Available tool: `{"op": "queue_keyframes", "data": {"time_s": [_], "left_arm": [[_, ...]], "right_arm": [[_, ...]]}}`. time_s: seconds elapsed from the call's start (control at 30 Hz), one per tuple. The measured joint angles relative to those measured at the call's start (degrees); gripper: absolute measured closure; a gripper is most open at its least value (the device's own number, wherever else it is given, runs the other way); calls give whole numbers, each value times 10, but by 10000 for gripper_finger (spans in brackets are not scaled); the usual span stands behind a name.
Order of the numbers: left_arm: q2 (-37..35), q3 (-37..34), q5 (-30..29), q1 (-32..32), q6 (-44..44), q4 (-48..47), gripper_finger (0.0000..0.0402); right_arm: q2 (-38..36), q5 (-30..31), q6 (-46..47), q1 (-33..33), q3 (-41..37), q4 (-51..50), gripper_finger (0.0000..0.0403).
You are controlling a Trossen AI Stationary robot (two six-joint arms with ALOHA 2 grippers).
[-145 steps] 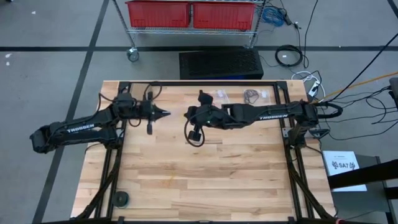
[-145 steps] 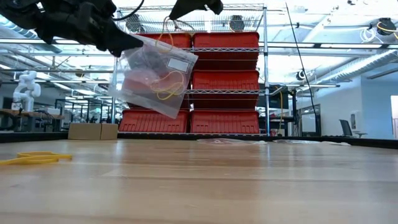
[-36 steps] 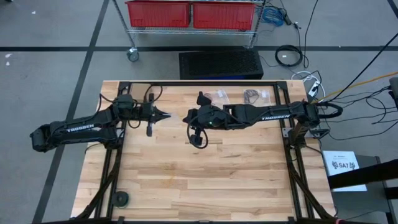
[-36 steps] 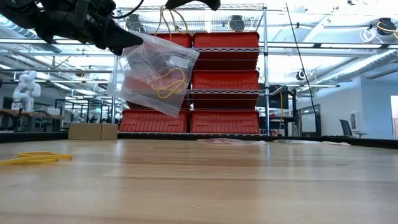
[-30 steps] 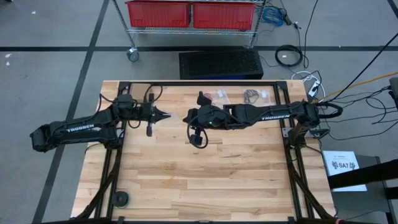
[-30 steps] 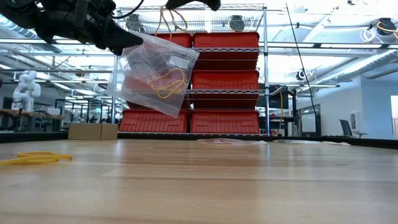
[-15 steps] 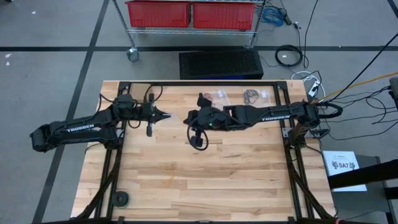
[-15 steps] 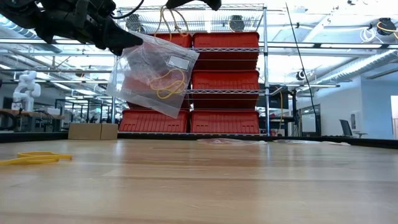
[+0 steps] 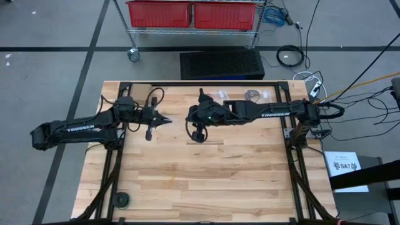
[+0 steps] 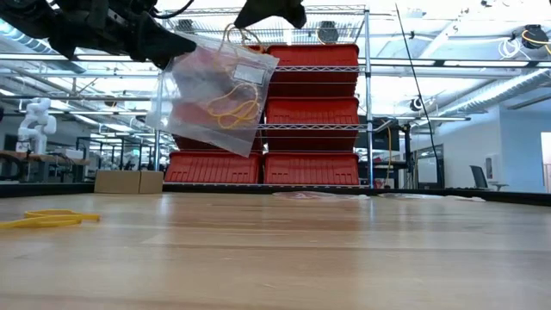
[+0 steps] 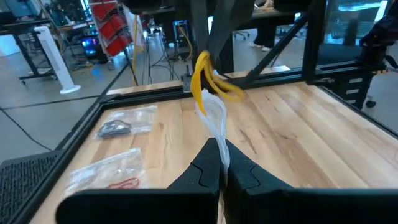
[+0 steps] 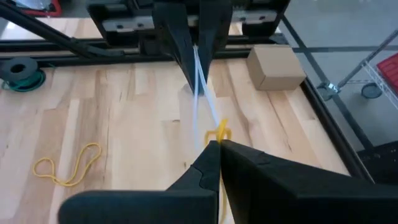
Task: Sort rubber bands
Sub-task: Put the top yellow rubber band into the top left transparent zip lock bag
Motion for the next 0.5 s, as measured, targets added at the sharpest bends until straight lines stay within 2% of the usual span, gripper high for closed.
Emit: {"op": "queue_keyframes", "data": {"time_s": [0.5], "left_arm": [[20, 0, 0, -4, -2, 20, 401]], "right_arm": [[19, -31, 1, -10, 0, 4, 403]]}}
